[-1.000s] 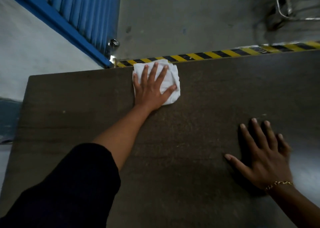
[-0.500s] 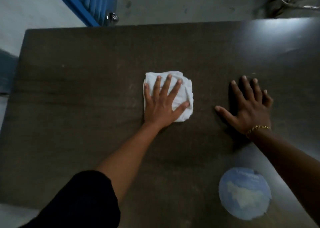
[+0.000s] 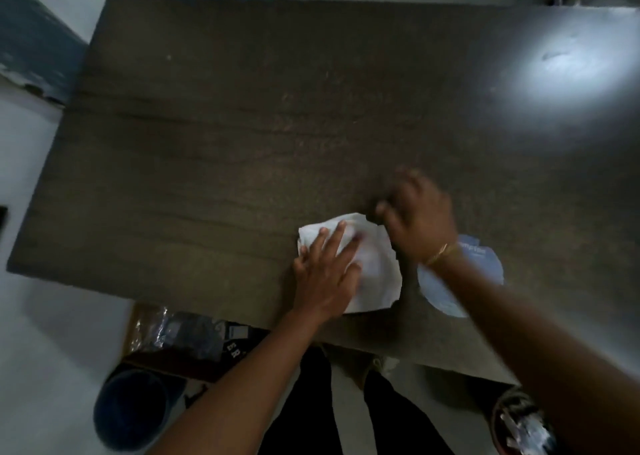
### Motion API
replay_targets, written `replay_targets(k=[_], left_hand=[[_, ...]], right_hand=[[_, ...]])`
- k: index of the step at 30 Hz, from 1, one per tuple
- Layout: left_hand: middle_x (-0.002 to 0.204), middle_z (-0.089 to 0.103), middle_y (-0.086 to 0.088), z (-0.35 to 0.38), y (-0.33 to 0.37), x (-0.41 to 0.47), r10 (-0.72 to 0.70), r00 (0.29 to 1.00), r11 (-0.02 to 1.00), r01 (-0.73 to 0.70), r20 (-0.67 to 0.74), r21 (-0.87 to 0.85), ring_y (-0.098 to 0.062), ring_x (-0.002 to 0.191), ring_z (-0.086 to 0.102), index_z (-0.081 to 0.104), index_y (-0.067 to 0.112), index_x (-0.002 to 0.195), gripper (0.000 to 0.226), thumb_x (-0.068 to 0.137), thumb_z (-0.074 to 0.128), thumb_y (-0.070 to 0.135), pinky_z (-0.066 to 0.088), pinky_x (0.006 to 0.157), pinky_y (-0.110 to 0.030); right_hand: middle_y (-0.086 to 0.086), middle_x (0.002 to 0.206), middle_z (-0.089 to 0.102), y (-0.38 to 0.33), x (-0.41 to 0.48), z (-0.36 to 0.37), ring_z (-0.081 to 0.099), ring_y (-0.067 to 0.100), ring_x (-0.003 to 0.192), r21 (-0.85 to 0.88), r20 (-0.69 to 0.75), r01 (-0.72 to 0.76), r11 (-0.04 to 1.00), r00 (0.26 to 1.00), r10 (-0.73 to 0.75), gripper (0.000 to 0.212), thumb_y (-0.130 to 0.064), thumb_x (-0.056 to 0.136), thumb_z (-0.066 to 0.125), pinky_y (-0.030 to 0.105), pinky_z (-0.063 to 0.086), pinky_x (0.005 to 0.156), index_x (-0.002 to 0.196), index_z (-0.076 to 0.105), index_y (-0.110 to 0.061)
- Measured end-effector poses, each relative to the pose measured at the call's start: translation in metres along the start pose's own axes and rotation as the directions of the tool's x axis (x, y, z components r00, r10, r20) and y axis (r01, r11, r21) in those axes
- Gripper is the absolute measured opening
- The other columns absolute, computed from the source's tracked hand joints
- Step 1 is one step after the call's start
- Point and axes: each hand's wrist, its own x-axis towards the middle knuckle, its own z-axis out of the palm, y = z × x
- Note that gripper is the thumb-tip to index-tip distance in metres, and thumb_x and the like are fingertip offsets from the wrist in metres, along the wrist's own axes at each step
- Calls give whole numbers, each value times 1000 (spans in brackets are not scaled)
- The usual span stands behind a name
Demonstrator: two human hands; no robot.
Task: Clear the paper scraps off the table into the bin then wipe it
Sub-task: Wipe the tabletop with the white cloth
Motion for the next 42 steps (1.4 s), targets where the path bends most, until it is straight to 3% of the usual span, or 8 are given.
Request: replay_targets(k=[3,6,8,11,16,20,34,42], left_hand=[[162,35,20,-23,-7,-3,-139,990,890,120,-12,-440,-8,150,31,42,41,153,77,82,18,61,23,123,-37],[145,59,12,-44,-13,-4,-261,963,785,171,-68,-595,-10,122,59,49,37,147,63,87,39,49,43,102,-29],[142,60,9,-58,-19,7,-264,941,855,127,-210,-503,-13,116,62,52,33,146,57,90,48,45,43,95,-28],[145,57,1,-77,-39,52,-126,916,961,16,-381,-278,-24,132,51,60,23,140,59,91,44,52,38,103,-33],[172,20,0,-122,-73,166,-69,946,994,92,-317,57,-26,159,13,35,31,158,64,101,43,58,14,123,-59],[174,7,-3,-117,-94,207,-84,948,960,160,-308,229,-32,160,1,16,33,164,76,99,20,71,6,119,-74],[171,23,-7,-108,-97,212,-47,907,952,167,-420,255,-34,158,17,36,29,159,75,94,40,66,16,117,-71],[173,16,-6,-109,-99,214,-36,911,940,170,-411,296,-34,159,12,27,32,162,77,97,28,72,13,118,-72]], right_hand=[[5,162,36,-32,-79,62,30,25,150,-40,38,168,985,985,-166,60,-49,94,54,53,35,116,148,44,-27],[6,169,21,-50,-94,102,15,28,156,-166,50,137,976,990,-131,72,-60,95,44,56,18,121,157,29,-29],[7,172,9,-57,-85,116,6,32,158,-244,52,75,967,997,-64,75,-67,97,33,59,5,121,161,22,-30],[4,173,-1,-59,-79,126,-1,31,159,-311,83,-5,950,996,33,77,-72,98,24,61,2,121,163,12,-34],[4,169,23,-57,-101,124,29,31,149,-349,17,-132,928,989,148,85,-81,89,39,59,31,108,161,22,-38],[11,171,12,-58,-93,140,14,36,156,-404,-16,-219,888,972,233,86,-77,90,39,67,21,114,161,27,-30],[6,171,-16,-48,253,40,-18,35,156,-312,-112,-287,906,958,265,84,-80,92,19,66,-7,120,162,-4,-39],[7,171,10,-43,447,-26,-7,42,156,-325,-156,-342,882,939,307,86,-85,86,15,72,-4,117,155,25,-35]])
